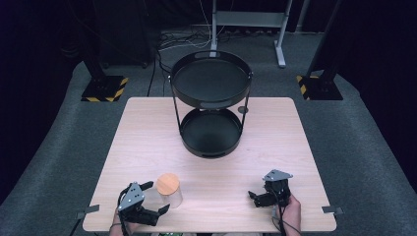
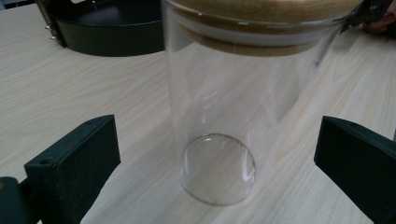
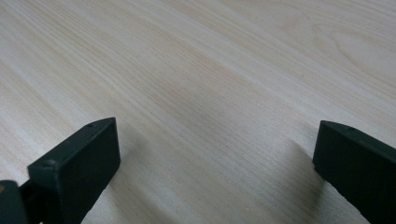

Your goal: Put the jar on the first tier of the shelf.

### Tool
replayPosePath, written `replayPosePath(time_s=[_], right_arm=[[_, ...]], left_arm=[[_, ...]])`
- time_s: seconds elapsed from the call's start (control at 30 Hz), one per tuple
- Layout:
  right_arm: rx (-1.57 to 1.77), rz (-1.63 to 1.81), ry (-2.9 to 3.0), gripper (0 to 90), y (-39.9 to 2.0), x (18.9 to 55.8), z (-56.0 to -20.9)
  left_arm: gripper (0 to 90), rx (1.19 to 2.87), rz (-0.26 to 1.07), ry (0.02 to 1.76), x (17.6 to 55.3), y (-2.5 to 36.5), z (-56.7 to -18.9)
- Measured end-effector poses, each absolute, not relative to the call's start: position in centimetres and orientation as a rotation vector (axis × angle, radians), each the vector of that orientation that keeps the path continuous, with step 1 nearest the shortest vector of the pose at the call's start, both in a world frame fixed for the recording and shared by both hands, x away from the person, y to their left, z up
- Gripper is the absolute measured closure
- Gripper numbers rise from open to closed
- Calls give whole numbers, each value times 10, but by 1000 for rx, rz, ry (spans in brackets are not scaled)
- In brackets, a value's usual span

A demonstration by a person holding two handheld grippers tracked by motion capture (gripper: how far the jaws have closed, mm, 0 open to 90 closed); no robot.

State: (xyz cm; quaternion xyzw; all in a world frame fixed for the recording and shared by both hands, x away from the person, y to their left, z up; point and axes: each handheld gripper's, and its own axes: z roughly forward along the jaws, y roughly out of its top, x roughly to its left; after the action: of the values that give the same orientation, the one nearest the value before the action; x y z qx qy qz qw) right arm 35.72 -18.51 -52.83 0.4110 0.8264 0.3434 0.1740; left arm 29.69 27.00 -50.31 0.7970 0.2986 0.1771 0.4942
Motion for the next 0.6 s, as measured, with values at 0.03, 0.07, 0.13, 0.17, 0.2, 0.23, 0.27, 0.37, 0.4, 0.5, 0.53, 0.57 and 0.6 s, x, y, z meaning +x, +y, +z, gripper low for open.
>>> replayPosePath(time_s=[0.03,0.07,0.13,0.17,0.2,0.23,0.27,0.37,0.4,0.5,0.53,0.57,0.6], right_arm=[[1165,974,2343,0,-185,357,-528],[1165,973,2343,0,-185,357,-528],[1165,974,2343,0,-185,357,-528],[1165,974,2343,0,-185,357,-528],[1166,974,2343,0,-185,357,-528],[1166,974,2343,0,-185,357,-528],[1165,974,2343,0,-185,357,-528],[1165,974,2343,0,-185,357,-528],[1165,974,2343,0,-185,357,-528],[1165,974,2343,0,-185,357,-528],[1165,974,2343,0,-185,357,-528],[1165,974,2343,0,-185,357,-528],[1165,974,2343,0,-185,357,-528]], left_arm=[[0,1932,429,724,297,270,-503],[0,1931,427,718,297,268,-503],[0,1929,434,711,299,263,-503],[0,1929,434,711,299,263,-503],[0,1926,433,711,300,261,-503],[0,1923,434,711,300,260,-502],[0,1919,437,711,301,257,-502],[0,1914,443,716,303,253,-501],[0,1914,443,716,303,253,-501],[0,1913,451,719,304,248,-500],[0,1909,456,724,304,246,-500],[0,1909,457,726,305,245,-500],[0,1908,464,729,305,244,-500]])
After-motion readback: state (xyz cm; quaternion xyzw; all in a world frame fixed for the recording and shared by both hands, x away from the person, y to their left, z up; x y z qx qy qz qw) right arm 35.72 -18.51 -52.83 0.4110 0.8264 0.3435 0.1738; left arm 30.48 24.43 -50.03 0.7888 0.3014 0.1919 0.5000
